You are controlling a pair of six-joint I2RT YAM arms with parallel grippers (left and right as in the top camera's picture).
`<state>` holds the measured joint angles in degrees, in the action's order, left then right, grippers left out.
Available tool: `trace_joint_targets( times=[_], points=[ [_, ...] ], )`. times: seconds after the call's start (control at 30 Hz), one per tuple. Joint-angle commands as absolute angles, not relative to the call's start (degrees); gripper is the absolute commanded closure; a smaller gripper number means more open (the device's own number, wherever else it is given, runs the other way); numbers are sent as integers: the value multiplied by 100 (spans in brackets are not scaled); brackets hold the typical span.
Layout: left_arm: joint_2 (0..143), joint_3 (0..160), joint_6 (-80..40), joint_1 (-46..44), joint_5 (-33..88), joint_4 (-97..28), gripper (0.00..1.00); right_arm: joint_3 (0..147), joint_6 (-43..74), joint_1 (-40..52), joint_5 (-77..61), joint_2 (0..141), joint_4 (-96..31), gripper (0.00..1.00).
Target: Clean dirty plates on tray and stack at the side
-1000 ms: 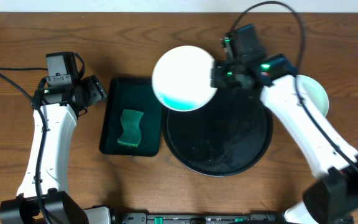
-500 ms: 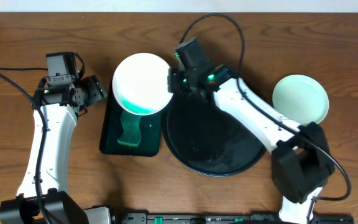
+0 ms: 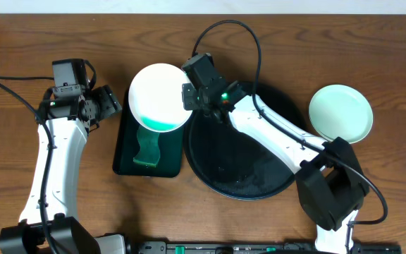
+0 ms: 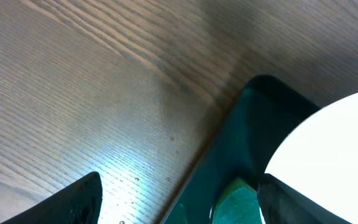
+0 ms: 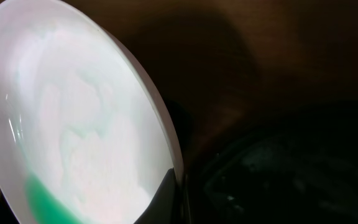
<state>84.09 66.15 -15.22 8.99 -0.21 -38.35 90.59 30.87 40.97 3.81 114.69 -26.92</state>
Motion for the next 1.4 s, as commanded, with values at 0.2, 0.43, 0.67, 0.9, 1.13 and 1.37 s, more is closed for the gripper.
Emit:
trace_joint_targets(
  times=[0.2,0.43,0.67,0.9,1.13,1.37],
  points=[
    [8379,6694,-1575,926,-71,-3837,20,9277,2145,4309,1669,11465,-2617,99],
    [8379,6694,-1575,926,-71,-3837,20,9664,1474,4449,2272,11463,-2679,99],
    [8379,6694,-1575,926,-71,-3837,20,10003,379,4790,3693,11463,-2556,99],
    [8379,6694,-1575,926,-71,-3837,20,10029,-1643,5216,5063,11463,-1614,99],
    [8379,6694,-1575,926,-71,-3837,20,10029,-3087,5610,5380,11463,-628,99],
    [8379,6694,-1575,926,-71,-3837,20,10029,-3747,5894,5605,11463,30,99]
  ],
)
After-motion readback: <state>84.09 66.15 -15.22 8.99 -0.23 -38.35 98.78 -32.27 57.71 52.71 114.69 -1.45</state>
